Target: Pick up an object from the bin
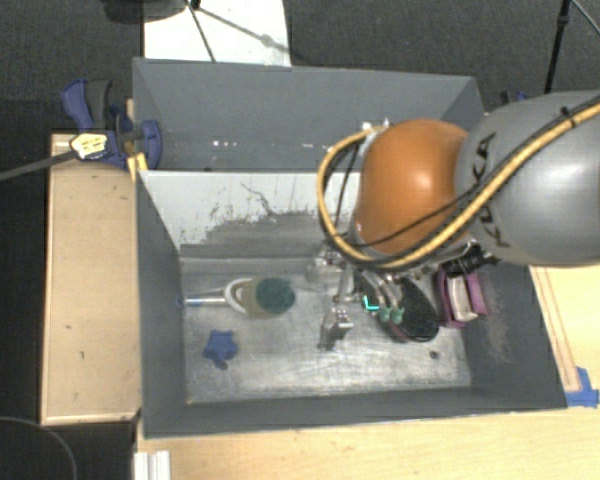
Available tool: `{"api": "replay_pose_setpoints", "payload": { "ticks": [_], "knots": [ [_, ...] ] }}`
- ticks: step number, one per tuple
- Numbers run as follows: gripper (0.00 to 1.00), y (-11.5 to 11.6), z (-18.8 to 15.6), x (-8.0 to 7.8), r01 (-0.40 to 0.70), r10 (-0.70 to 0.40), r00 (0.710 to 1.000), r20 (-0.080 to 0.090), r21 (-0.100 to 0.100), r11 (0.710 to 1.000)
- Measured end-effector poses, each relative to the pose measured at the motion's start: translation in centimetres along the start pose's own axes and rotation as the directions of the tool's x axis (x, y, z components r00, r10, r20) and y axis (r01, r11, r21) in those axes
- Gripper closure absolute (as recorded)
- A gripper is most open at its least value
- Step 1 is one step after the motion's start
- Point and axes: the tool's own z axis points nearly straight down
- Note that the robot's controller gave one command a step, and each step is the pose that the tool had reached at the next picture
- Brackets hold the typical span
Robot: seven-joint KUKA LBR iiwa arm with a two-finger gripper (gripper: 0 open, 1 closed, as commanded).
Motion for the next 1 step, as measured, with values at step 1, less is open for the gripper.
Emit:
{"api": "replay_pose_setpoints", "payload": {
  "ticks": [1],
  "knots": [
    [0.0, 7.63, 9.63, -5.34, 0.066, -0.066, 0.998, 0.005, -0.002, 0.998]
  ]
}}
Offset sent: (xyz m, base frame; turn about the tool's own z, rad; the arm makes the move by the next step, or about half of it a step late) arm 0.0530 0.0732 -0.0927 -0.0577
